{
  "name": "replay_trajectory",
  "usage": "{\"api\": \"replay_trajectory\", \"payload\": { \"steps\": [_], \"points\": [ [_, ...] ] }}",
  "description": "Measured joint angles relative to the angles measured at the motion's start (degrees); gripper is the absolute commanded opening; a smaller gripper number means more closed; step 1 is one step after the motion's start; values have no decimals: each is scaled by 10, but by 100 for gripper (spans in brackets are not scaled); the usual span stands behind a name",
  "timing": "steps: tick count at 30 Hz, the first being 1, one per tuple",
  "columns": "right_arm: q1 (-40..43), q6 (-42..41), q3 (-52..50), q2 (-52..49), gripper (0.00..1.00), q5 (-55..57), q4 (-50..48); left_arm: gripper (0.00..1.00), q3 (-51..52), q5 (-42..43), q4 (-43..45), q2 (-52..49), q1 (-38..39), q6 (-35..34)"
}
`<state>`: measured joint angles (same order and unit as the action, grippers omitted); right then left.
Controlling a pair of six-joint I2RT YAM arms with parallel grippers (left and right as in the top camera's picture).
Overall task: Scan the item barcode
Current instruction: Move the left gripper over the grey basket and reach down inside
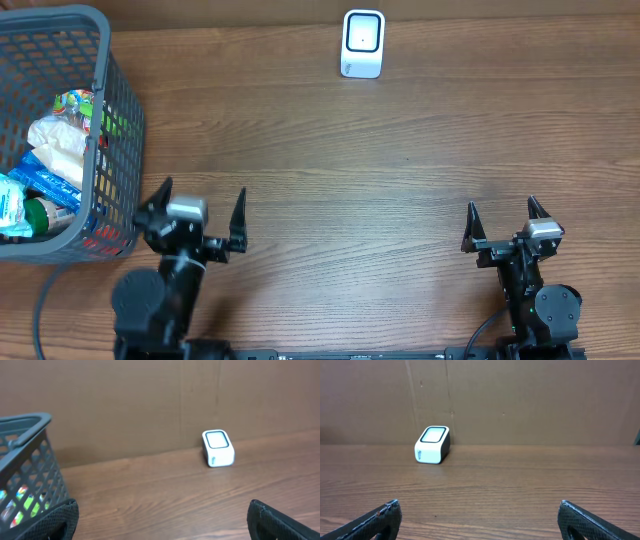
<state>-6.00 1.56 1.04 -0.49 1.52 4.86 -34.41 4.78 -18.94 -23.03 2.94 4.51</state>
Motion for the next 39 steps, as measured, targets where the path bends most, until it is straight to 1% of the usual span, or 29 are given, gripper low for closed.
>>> {"api": "replay_trajectory", "payload": {
  "steps": [5,8,16,22,24,27,34,35,39],
  "points": [
    [0,0,0,0,100,0,-1,100,-161,23,-91,-130,0,-1],
    [0,0,0,0,100,0,-1,99,-273,33,-166,-208,0,-1],
    [0,0,0,0,100,0,-1,100,-619,33,-413,-432,0,5],
    [0,0,0,0,100,0,-1,100,-905,-17,-632,-635,-1,14],
    [0,0,0,0,100,0,-1,100,-981,-26,-672,-698,-1,15],
    [0,0,0,0,100,0,-1,100,-1024,-31,-683,-751,-1,16],
    [0,0,0,0,100,0,-1,100,-1030,-32,-692,-797,-1,14],
    [0,0,0,0,100,0,-1,100,-1030,-37,-691,-799,-1,6],
    [0,0,0,0,100,0,-1,100,-1038,-85,-701,-801,-9,-63]
  ]
}}
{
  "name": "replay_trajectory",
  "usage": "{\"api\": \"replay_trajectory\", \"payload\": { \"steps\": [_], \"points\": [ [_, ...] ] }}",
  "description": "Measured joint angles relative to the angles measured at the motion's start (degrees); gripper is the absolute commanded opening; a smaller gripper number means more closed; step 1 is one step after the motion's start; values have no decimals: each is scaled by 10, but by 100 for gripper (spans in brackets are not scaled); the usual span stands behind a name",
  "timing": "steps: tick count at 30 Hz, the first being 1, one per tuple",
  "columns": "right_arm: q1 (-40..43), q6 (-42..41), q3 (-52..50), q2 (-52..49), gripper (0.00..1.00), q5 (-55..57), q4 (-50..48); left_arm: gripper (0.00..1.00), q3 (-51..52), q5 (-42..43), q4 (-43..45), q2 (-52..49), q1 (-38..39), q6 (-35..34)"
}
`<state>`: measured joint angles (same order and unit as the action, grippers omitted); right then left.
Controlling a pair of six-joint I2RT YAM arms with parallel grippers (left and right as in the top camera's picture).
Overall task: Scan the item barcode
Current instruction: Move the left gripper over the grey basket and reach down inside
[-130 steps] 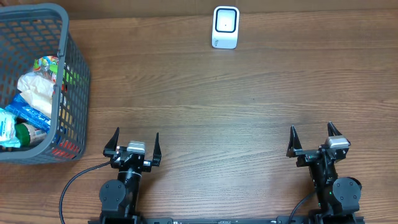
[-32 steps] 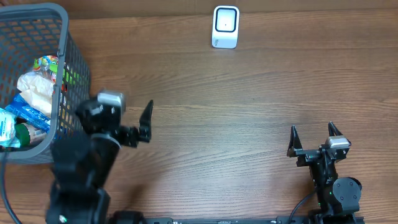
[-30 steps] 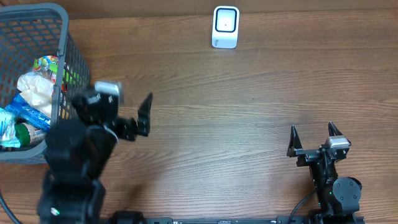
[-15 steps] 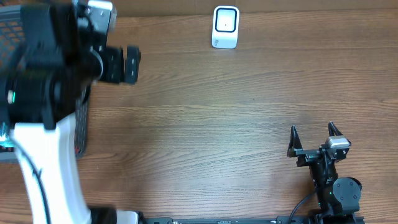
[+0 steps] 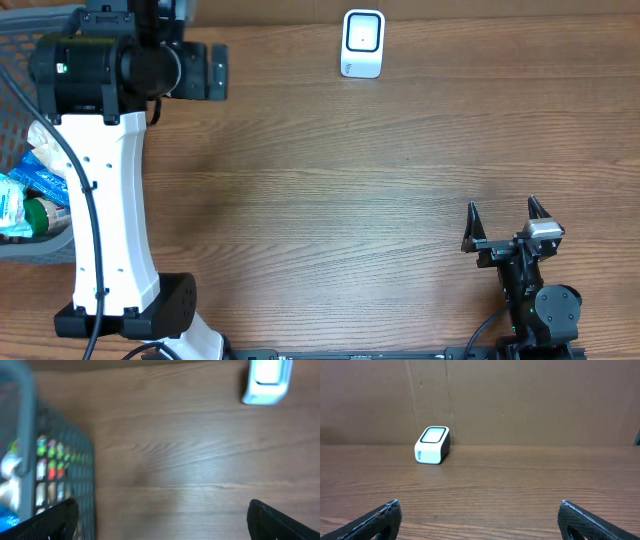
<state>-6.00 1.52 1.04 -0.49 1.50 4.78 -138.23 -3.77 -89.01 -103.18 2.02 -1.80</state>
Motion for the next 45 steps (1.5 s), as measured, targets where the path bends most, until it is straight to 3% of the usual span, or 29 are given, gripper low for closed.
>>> {"api": "replay_trajectory", "payload": {
  "steps": [4,13,21,28,39,45],
  "points": [
    [0,0,0,0,100,0,0,100,-32,-26,-22,0,-40,-38],
    [0,0,0,0,100,0,0,100,-51,-89,-27,0,-209,-71],
    [0,0,0,0,100,0,0,99,-43,-88,-1,0,-279,-89],
    [0,0,0,0,100,0,0,84,56,-47,4,-14,-353,-110],
    [0,0,0,0,100,0,0,78,262,-16,121,-47,-389,-131],
    [0,0,0,0,100,0,0,51,326,-30,189,-47,-389,-134]
  ]
}}
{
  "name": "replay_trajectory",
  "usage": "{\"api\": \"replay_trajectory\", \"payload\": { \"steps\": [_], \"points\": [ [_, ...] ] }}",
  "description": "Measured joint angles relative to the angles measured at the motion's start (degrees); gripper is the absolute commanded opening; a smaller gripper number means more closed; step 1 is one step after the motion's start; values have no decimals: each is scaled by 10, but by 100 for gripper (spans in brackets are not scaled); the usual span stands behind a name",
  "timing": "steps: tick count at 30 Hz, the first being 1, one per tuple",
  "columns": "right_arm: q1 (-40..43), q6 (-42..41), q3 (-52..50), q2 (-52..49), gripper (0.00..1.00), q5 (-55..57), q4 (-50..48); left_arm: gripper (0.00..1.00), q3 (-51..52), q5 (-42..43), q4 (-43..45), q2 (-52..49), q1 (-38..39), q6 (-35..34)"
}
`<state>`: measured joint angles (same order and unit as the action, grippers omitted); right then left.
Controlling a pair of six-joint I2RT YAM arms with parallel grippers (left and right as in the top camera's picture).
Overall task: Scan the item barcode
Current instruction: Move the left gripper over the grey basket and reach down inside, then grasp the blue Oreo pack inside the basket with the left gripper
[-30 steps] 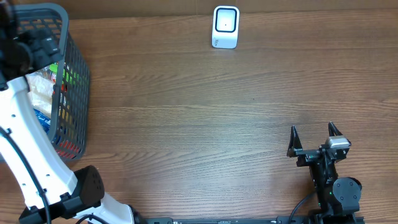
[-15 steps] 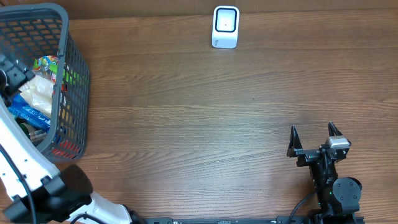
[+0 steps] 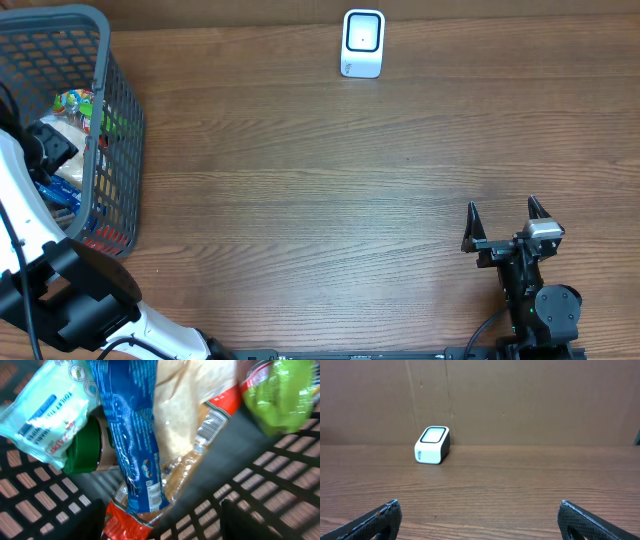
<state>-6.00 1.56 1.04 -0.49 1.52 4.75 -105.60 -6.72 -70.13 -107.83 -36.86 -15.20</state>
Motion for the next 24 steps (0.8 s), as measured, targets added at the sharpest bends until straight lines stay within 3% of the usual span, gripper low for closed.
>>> {"api": "replay_trajectory", "payload": {
  "steps": [10,19,21,24],
  "points": [
    [0,0,0,0,100,0,0,38,79,-38,83,0,0,10],
    [0,0,0,0,100,0,0,38,169,-47,167,0,0,49],
    [0,0,0,0,100,0,0,32,179,-47,175,0,0,54],
    [0,0,0,0,100,0,0,11,183,-51,176,0,0,64]
  ]
}}
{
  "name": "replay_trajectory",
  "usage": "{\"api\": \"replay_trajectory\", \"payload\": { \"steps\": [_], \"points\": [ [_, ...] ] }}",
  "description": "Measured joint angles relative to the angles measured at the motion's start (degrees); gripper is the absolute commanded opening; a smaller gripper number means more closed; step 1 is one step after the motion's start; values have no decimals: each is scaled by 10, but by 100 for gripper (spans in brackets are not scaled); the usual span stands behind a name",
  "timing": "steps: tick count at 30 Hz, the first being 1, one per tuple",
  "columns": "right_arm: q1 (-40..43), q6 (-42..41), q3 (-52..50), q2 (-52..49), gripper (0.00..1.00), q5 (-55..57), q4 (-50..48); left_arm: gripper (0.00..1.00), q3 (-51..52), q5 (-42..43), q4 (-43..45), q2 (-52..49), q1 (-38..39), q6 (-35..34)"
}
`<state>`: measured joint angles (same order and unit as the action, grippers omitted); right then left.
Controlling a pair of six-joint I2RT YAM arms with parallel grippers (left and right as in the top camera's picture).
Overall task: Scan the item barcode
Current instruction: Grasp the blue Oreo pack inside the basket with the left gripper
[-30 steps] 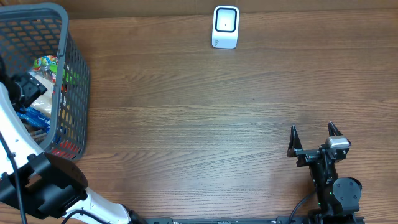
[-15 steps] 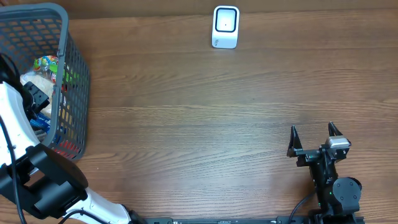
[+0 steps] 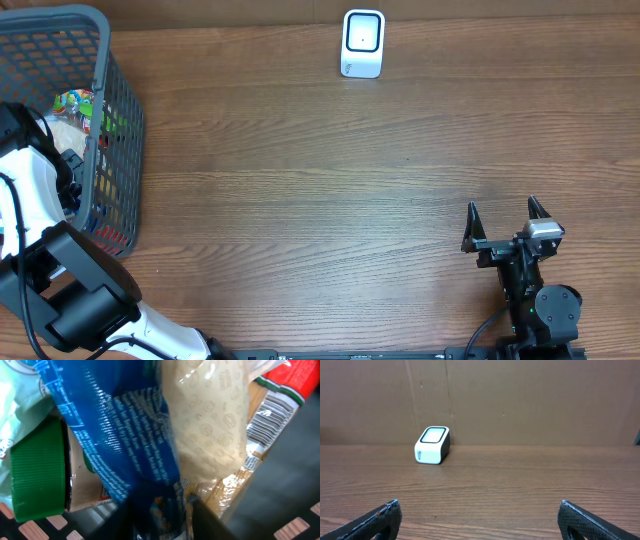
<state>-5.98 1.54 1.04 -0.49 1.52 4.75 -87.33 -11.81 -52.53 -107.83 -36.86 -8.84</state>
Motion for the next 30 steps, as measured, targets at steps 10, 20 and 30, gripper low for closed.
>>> {"api": "replay_trajectory", "payload": {
  "steps": [10,20,30],
  "points": [
    [0,0,0,0,100,0,0,4,-1,0,-12,0,0,-3],
    [0,0,0,0,100,0,0,4,-166,18,-173,0,0,-30],
    [0,0,0,0,100,0,0,4,-403,29,-289,3,38,-32]
  ]
}}
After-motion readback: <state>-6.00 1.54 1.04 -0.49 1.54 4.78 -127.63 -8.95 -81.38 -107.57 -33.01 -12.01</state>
